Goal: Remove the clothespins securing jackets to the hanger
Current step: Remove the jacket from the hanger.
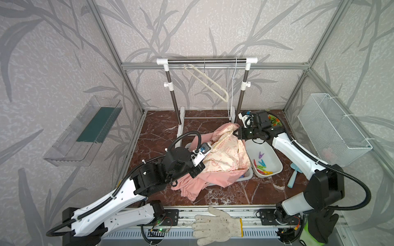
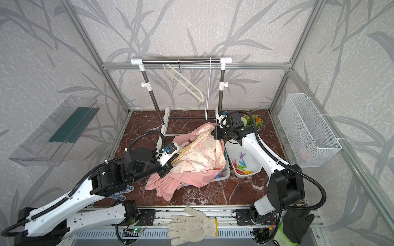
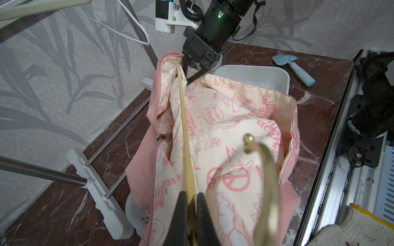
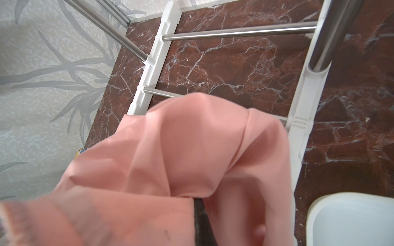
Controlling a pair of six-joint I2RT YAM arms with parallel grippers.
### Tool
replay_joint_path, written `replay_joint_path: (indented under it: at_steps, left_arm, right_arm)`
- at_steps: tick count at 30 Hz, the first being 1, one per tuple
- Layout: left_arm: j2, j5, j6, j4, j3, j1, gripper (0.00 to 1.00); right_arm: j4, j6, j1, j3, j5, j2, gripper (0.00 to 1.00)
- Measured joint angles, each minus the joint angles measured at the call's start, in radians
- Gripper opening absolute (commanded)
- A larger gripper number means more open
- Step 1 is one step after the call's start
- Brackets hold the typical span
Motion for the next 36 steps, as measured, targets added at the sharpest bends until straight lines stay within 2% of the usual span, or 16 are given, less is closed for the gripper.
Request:
replay_joint_path:
  at_steps: [8,12,14,16,18,25,36]
  left_arm:
    - [-0.037,-0.029,-0.002,0.035,0.000,-0.002,0.00]
    - [-0.038,-0.070,-0.003,0.077,-0.007,-0.002,0.00]
    - [-0.037,-0.095,-0.003,0.101,-0.008,-0.002,0.00]
    - [-0.034,-0.119,-0.002,0.133,-0.008,-0.002,0.00]
    - [-0.025,-0.142,-0.002,0.172,-0.008,-0.002,0.00]
    - [0.026,-0.208,-0.011,0.282,-0.003,-0.002,0.00]
    - [0.037,-0.268,-0.053,0.458,-0.003,0.004,0.00]
  right_arm:
    - [0.025,0.005,-0.002,-0.043,-0.013,0.006,0.06]
    - [0.051,0.005,0.010,-0.072,0.007,0.003,0.23]
    - [0.069,0.003,0.025,-0.092,0.019,-0.008,0.39]
    - [0.086,0.003,0.039,-0.112,0.030,-0.029,0.45]
    - [0.096,0.005,0.057,-0.123,0.038,-0.058,0.56]
    - [0.136,-0.008,0.109,-0.129,0.054,-0.173,0.71]
    - [0.162,-0.021,0.151,-0.175,0.099,-0.305,0.85]
